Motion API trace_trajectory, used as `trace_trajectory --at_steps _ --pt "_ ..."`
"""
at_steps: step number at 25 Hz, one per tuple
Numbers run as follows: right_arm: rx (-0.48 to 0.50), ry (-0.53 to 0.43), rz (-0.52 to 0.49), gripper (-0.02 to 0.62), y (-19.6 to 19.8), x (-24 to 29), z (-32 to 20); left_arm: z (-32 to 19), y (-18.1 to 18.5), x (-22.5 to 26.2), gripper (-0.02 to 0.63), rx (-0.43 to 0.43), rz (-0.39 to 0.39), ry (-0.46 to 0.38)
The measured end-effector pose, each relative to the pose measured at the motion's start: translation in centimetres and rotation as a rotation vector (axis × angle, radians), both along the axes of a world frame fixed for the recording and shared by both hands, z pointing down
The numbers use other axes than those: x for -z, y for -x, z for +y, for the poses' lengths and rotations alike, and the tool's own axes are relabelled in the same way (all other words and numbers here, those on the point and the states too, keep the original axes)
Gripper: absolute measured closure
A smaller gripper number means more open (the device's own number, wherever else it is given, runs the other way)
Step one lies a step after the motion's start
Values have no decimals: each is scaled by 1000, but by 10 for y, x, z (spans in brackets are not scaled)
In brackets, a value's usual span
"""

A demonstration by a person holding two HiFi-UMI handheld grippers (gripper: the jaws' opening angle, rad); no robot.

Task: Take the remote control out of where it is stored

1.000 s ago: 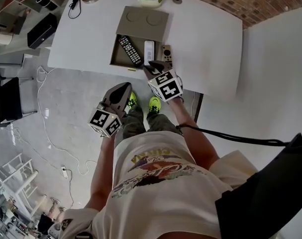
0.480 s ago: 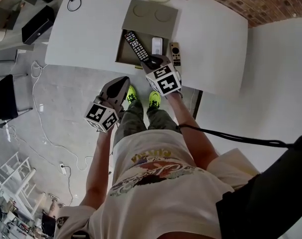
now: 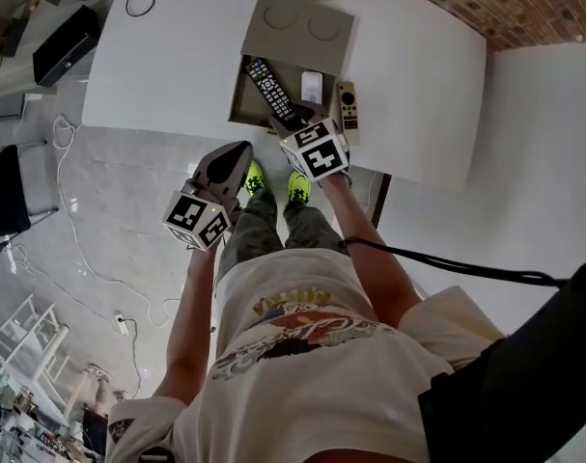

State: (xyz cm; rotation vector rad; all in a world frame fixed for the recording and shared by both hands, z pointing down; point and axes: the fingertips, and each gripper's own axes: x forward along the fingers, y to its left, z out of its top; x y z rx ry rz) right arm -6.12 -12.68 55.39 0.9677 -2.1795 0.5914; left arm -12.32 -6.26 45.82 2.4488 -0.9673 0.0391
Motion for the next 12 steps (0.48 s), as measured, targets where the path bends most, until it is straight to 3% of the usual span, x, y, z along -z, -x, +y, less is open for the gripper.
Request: trace_trajectory --at_steps 12 --pt "-31 110 71 408 -1 -32 -9 -16 15 -21 600 -3 23 57"
